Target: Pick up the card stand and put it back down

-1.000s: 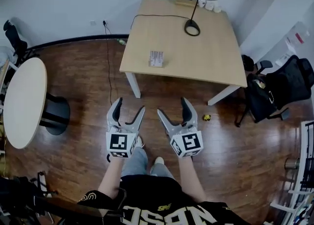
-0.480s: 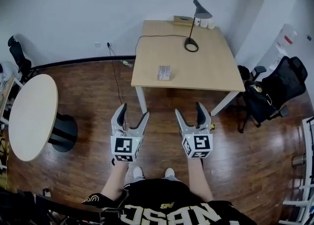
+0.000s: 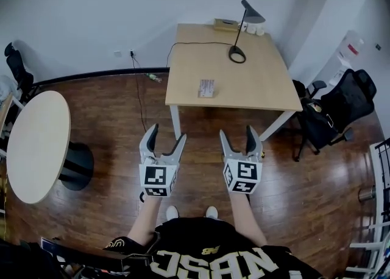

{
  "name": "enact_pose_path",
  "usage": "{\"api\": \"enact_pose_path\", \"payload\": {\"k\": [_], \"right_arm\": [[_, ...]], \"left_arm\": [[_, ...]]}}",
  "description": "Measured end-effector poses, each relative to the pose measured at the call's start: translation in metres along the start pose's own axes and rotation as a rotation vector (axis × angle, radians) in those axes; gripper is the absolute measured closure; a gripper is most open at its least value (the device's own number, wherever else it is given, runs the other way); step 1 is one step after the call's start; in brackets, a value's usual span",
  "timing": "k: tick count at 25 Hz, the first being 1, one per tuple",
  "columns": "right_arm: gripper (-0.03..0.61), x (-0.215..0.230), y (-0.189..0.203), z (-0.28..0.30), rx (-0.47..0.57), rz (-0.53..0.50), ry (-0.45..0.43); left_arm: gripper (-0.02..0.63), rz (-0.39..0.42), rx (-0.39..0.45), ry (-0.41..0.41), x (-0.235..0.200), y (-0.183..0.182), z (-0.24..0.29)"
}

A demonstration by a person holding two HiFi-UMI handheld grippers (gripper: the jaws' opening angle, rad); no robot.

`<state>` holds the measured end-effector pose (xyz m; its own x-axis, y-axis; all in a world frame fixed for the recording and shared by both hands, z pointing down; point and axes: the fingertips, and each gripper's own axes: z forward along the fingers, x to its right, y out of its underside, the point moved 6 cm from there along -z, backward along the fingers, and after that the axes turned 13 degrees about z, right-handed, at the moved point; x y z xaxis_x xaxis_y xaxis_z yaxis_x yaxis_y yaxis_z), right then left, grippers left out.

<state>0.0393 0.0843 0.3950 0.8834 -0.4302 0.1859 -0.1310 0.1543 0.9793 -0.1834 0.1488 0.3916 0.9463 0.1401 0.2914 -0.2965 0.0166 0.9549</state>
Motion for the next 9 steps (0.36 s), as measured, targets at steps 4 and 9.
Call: {"api": "enact_pose_path", "payload": {"k": [4, 9], "right_arm": [[0.224, -0.008, 0.0012, 0.0007, -0.011, -0.016, -0.022], [0.235, -0.0104, 0.0004, 0.0079, -0.036, -0.02, -0.037]], "left_arm": [[0.255, -0.012, 0.003, 0.006, -0.0036, 0.0008, 0.0013], [0.255, 0.0, -0.012, 0.012, -0.0028, 0.0026, 0.0074]]}}
